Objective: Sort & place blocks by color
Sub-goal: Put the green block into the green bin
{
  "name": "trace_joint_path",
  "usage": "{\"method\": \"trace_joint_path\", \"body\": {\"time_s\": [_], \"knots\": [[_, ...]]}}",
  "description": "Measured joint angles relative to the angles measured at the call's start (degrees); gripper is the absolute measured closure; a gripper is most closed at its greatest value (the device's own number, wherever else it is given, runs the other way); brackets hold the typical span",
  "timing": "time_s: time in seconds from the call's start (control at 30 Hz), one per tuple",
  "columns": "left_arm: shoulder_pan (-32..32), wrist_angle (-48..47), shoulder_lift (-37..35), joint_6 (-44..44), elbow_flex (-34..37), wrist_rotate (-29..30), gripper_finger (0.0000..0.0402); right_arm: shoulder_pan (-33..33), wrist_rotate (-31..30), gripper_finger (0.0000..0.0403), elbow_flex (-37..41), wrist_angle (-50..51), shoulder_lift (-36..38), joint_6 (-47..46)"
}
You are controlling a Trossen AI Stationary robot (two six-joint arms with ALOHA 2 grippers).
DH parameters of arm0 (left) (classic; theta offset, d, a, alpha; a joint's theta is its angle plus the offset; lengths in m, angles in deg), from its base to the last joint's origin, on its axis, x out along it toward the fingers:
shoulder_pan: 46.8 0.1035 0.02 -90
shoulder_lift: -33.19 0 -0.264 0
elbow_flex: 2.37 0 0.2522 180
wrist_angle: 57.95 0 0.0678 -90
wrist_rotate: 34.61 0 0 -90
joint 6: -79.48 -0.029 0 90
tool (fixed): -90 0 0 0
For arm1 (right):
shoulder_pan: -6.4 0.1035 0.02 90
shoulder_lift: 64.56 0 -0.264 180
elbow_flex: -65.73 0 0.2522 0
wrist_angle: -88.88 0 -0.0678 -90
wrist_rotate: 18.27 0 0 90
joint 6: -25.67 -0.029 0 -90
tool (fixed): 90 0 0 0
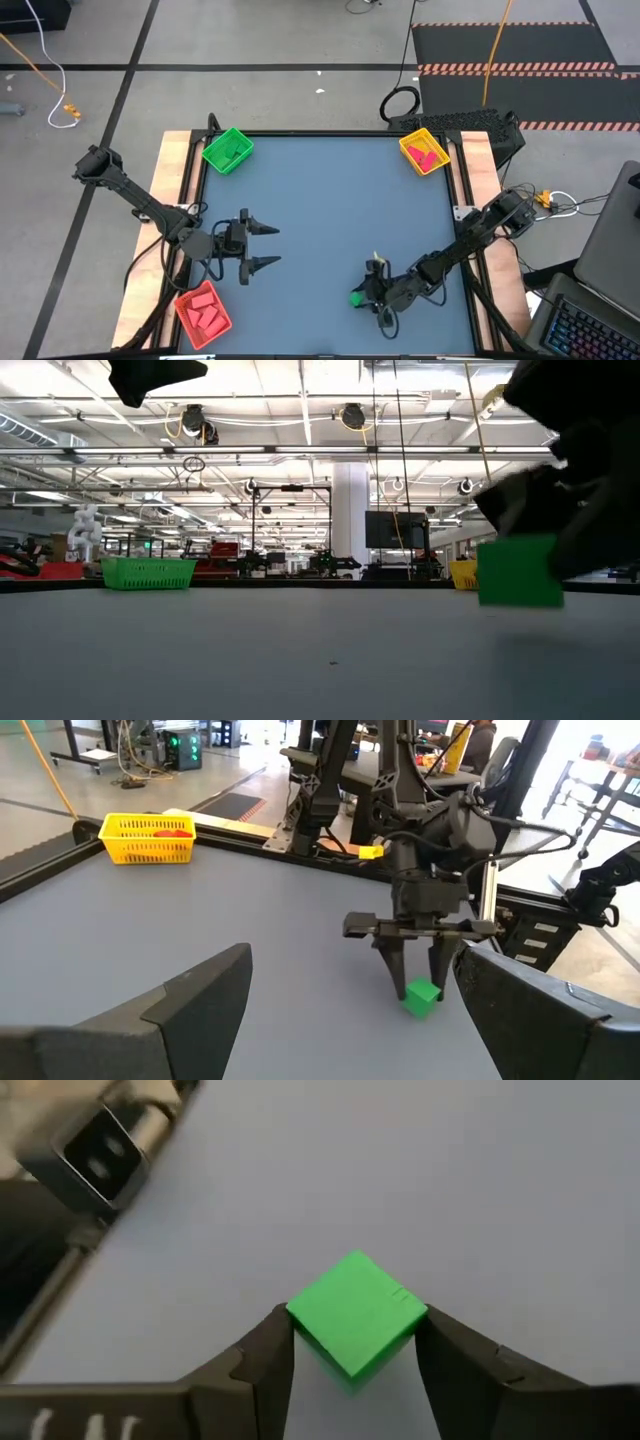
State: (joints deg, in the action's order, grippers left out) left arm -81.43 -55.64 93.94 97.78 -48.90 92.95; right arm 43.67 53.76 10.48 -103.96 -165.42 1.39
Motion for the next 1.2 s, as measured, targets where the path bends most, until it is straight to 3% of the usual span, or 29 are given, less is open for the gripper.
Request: {"method": "trace_joint_path", "body": {"time_s": [0.17,0.37,0.57,0.7,0.8,0.93,1.2], "knots": [[0.0,0.1,0.0,0.0,0.0,0.0,0.0055,-2.5,-1.4,0.0236,0.0,-8.2,0.1,7.5],[0.1,0.9,0.0,-0.4,0.0,2.1,0.0055,-11.8,-0.2,0.0236,-3.1,-10.9,0.1,17.0],[0.8,0.0,0.0,-0.1,0.0,4.2,0.0055,-23.9,10.7,0.0236,-8.5,-10.9,0.1,20.6],[1.4,-3.2,1.4,-1.5,0.0,4.1,0.0055,-28.3,19.7,0.0236,-11.8,-10.9,0.1,20.1],[1.6,-2.8,3.7,-9.2,0.0,4.4,0.0055,-30.3,25.7,0.0236,-13.7,-11.0,0.1,17.4],[2.2,-0.2,8.3,-26.1,0.0,6.6,0.0055,-32.3,31.6,0.0236,-15.2,-10.8,0.1,12.9],[4.7,11.0,15.0,-50.8,0.0,8.3,0.0055,-36.6,35.4,0.0236,-15.5,-10.9,0.0,6.3]]}}
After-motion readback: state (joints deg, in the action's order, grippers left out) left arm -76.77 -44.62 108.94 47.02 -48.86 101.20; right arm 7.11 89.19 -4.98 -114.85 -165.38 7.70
